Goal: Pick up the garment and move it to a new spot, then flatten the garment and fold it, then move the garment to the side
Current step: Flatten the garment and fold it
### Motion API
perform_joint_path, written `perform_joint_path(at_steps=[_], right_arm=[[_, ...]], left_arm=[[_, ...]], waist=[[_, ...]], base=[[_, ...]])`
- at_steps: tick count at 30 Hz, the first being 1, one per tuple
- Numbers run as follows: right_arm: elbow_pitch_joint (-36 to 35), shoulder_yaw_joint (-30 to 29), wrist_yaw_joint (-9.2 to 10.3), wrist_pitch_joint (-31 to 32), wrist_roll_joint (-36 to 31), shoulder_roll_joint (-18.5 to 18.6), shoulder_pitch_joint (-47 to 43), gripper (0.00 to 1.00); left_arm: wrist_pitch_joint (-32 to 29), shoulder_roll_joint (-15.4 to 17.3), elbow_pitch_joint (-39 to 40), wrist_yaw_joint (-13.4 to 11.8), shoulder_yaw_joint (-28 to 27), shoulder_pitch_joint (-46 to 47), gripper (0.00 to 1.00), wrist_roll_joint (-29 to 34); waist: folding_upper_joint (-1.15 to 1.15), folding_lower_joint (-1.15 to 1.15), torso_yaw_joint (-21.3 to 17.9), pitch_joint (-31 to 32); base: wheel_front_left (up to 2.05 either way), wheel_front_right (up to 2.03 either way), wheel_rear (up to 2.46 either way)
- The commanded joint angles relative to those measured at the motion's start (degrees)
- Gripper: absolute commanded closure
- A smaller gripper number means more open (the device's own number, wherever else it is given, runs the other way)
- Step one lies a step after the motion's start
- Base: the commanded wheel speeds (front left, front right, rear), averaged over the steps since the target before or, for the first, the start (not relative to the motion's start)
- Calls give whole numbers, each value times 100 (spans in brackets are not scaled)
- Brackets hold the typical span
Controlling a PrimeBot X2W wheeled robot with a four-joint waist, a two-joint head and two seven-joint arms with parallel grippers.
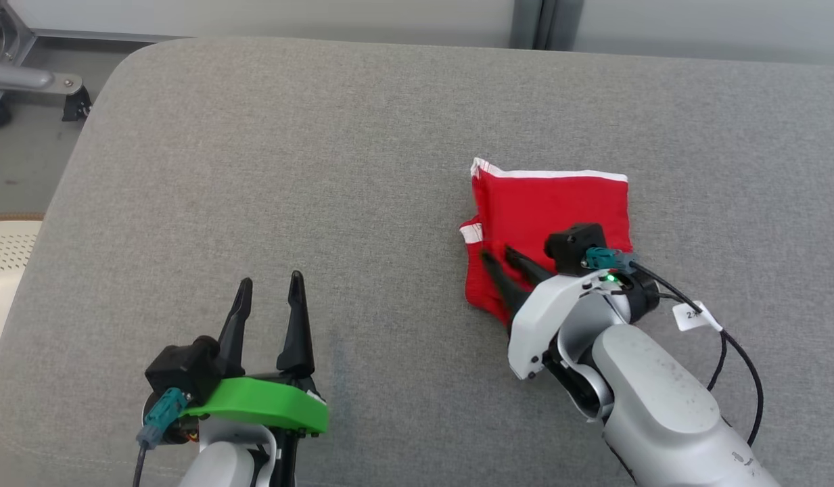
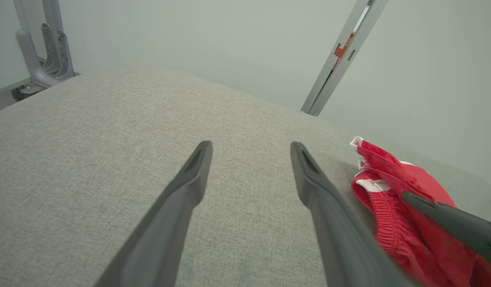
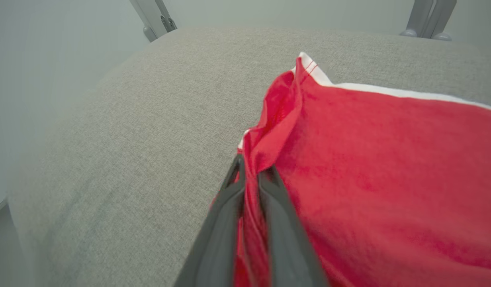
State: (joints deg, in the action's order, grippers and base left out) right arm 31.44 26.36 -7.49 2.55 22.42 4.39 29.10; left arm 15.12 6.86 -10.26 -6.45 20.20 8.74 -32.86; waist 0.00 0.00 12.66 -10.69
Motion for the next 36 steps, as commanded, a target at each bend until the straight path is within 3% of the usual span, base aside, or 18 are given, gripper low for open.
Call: perform_joint_path(at_steps=[1,6,16,20,21,22,25,26,36], right_arm=[[-95,90,2,-81,26,-12,-41,0],[-602,173,2,-313,97,127,-216,0],[-1189,-1162,2,-749,-451,466,-759,0],[-1098,-1167,2,-647,-756,536,-714,0],[-1053,-1114,2,-623,-812,553,-679,6],[-988,-999,2,-581,-854,567,-634,51],[-759,-665,3,-529,-867,576,-529,95],[-653,-533,3,-523,-826,562,-493,100],[467,569,3,-918,-489,247,-168,100]], left_arm=[[1,-1,-20,33,-32,-87,0,28],[1,-41,-52,85,5,-113,0,81],[1,-150,-166,194,196,-115,0,178],[1,-174,-193,210,235,-70,0,198],[1,-179,-203,223,245,-55,0,200],[1,-186,-220,237,260,-35,0,198],[1,-205,-256,243,271,6,0,203],[1,-213,-267,246,273,11,0,204],[2,-269,-287,249,192,-44,0,233]], waist=[[0,0,-76,33],[0,0,-234,80],[0,0,-370,96],[0,0,-344,52],[0,0,-327,43],[0,0,-297,32],[0,0,-206,13],[0,0,-165,11],[0,0,88,29]], base=[[0,0,0],[0,0,0],[0,0,0],[0,0,0],[0,0,0],[0,0,0],[0,0,0],[0,0,0],[0,0,0]])
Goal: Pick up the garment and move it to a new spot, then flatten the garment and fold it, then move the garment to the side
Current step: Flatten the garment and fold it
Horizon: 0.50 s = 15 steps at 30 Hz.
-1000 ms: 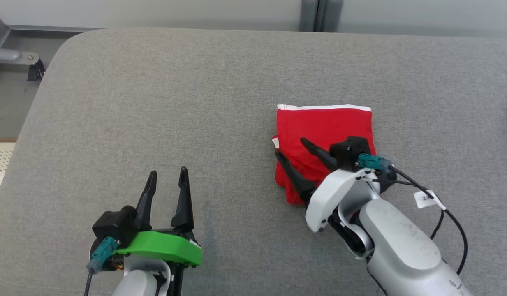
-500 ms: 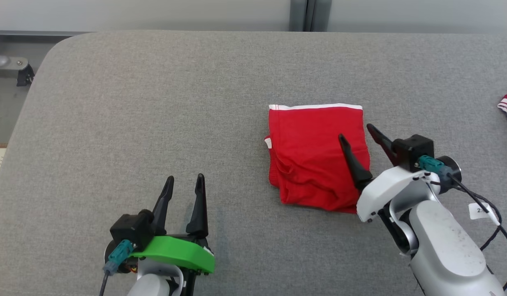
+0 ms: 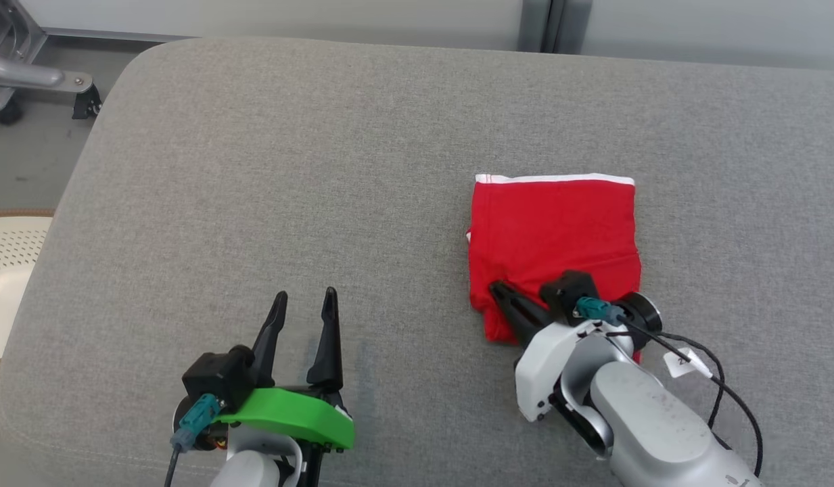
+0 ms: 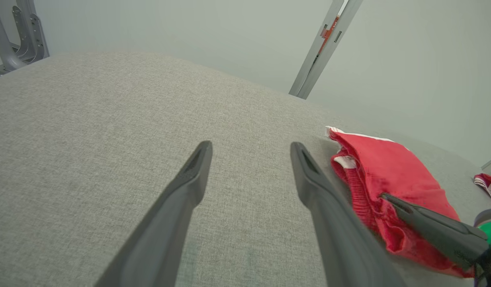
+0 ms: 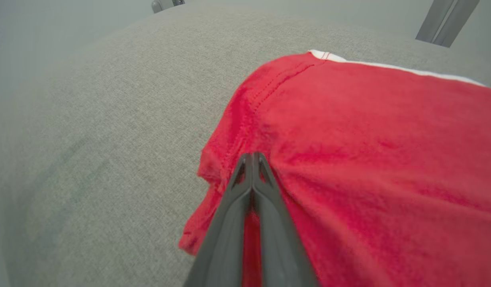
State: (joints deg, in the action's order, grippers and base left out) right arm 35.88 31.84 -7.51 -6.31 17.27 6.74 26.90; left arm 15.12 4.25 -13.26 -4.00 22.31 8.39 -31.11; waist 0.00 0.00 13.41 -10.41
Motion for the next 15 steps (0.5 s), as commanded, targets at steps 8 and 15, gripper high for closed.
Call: perform_joint_path(at_steps=[8,15], right_arm=[[548,839,6,-404,300,-86,346,100],[282,549,6,-846,404,9,387,0]], left_arm=[[2,-43,15,20,-223,-98,0,141],[2,-71,152,81,-499,-137,0,305]], waist=[[0,0,-143,56],[0,0,-502,292]], base=[[0,0,0],[0,0,0]])
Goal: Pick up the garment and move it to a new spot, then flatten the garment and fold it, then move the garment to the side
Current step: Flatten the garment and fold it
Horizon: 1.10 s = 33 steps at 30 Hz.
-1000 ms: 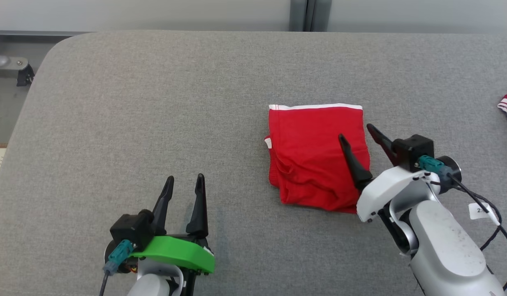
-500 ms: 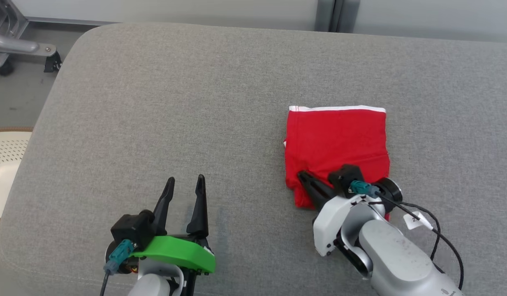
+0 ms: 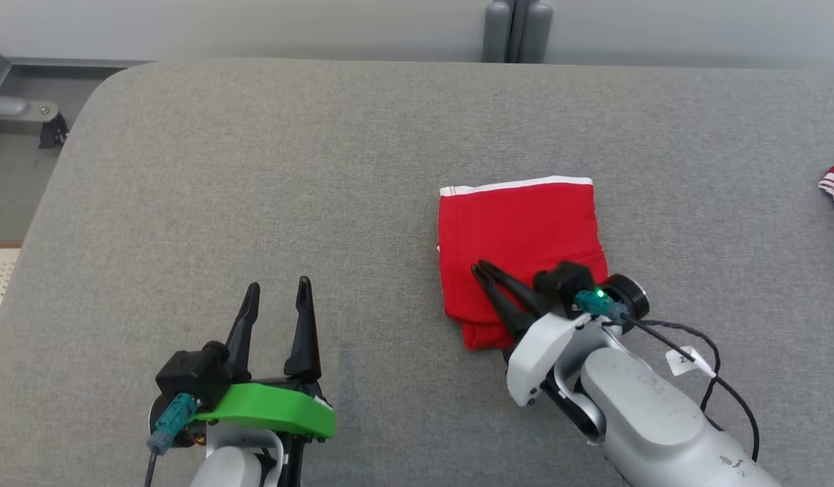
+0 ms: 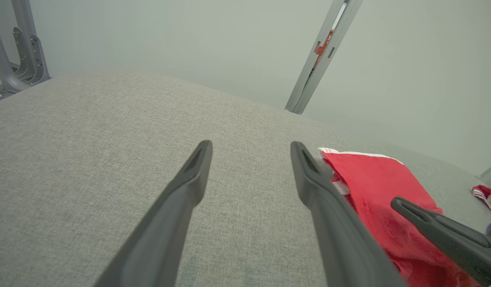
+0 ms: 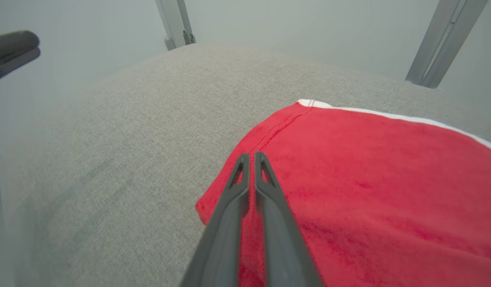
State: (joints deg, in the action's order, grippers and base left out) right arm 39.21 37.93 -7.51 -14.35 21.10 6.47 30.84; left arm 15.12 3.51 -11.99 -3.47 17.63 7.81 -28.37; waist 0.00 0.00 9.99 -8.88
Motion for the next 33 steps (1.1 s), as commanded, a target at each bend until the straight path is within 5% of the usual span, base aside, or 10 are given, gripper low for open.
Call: perform_joint_path(at_steps=[1,18,33], right_arm=[[-126,-175,6,-59,-6,48,-60,0],[-2134,-3071,6,-84,-992,-190,-2033,0],[-2523,-3446,6,-85,-1028,-352,-2695,0]], left_arm=[[1,-1,43,45,-58,-86,0,76],[1,-47,51,112,-553,-531,0,916],[1,-56,4,138,-852,-933,0,985]], waist=[[0,0,-209,175],[0,0,-886,710],[0,0,-910,819]], base=[[0,0,0],[0,0,0],[0,0,0]])
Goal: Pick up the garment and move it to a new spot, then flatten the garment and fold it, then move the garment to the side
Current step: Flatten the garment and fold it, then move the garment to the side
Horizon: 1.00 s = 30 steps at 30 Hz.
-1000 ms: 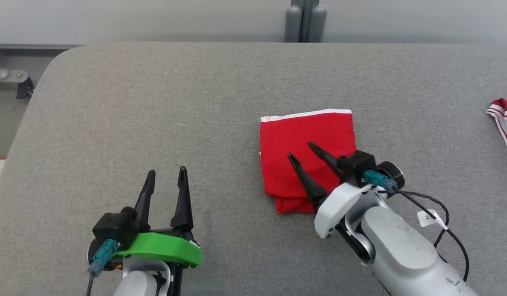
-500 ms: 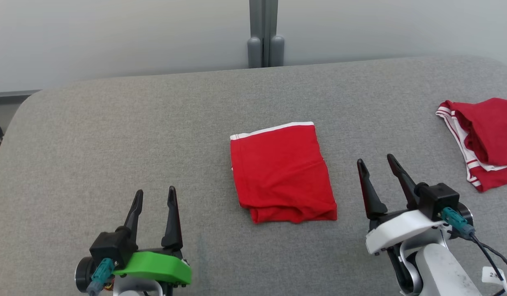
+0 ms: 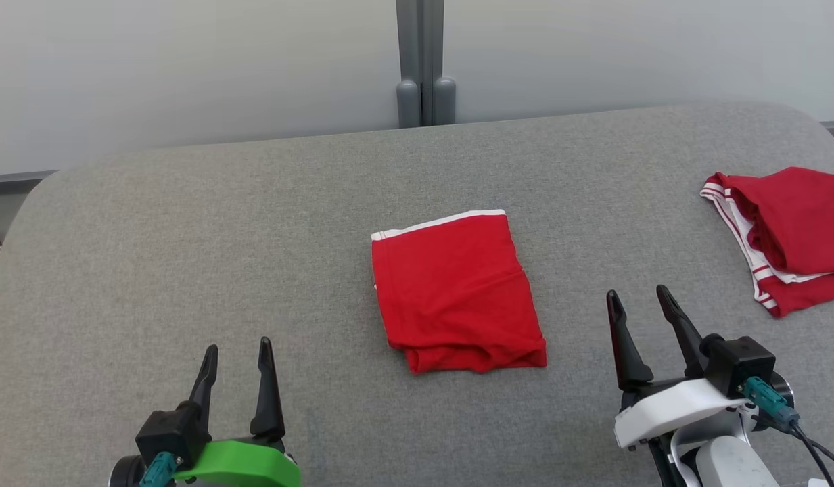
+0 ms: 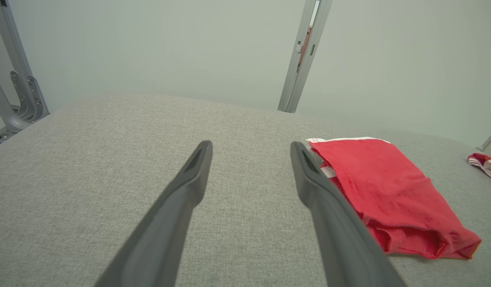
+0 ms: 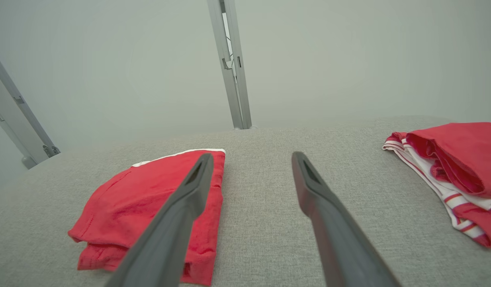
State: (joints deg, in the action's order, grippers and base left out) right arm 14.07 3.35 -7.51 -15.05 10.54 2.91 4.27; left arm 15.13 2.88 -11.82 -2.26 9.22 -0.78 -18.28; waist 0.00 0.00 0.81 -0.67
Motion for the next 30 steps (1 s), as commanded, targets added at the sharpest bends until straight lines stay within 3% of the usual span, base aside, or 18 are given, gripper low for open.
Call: perform_joint_path(at_steps=[1,19,25,30], right_arm=[[-7,19,6,-16,42,4,-37,0],[184,35,6,40,6,4,101,0],[250,-57,6,516,-95,4,511,0],[202,-127,6,1311,-39,46,1210,0]], left_arm=[[0,7,-17,14,-4,-68,0,-26],[0,6,-32,-38,29,63,0,-19],[0,6,85,-58,26,192,0,15],[0,6,263,-74,104,340,0,55]], waist=[[0,0,16,-4],[0,0,131,-125],[0,0,174,-332],[0,0,228,-617]], base=[[0,0,0],[0,0,0],[0,0,0],[0,0,0]])
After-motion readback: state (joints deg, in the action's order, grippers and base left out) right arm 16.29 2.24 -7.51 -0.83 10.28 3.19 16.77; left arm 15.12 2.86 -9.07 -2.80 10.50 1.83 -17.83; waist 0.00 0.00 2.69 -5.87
